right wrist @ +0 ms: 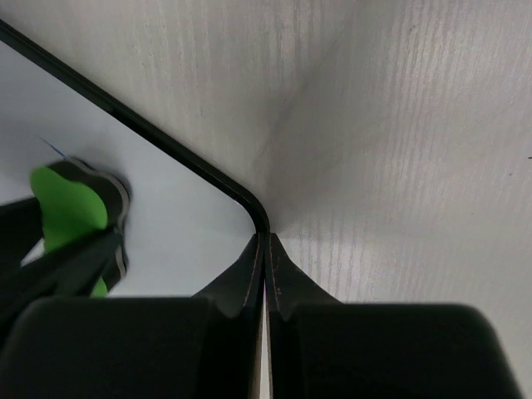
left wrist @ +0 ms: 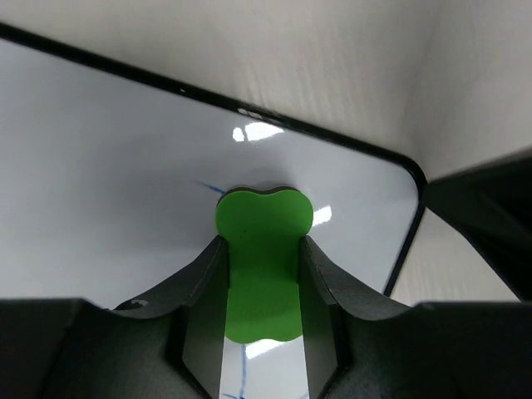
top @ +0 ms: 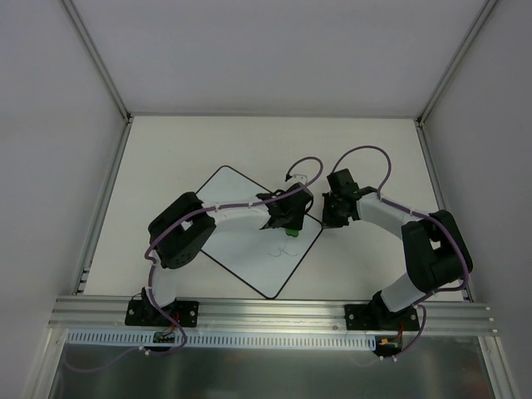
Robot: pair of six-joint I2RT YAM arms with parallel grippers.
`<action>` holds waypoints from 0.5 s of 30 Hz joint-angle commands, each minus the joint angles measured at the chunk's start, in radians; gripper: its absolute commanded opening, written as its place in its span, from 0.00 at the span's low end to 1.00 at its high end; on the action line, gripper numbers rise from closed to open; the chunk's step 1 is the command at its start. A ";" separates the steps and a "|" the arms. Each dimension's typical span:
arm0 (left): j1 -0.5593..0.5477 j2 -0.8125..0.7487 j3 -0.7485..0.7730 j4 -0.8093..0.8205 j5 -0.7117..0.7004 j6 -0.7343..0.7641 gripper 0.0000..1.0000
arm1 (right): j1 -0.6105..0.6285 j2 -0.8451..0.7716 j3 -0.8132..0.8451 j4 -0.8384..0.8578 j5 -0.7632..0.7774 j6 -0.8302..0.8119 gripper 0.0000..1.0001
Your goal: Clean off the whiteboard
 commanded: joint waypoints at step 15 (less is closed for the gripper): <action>0.109 0.057 0.074 -0.403 -0.123 -0.052 0.00 | -0.004 -0.020 -0.030 -0.030 -0.003 -0.004 0.00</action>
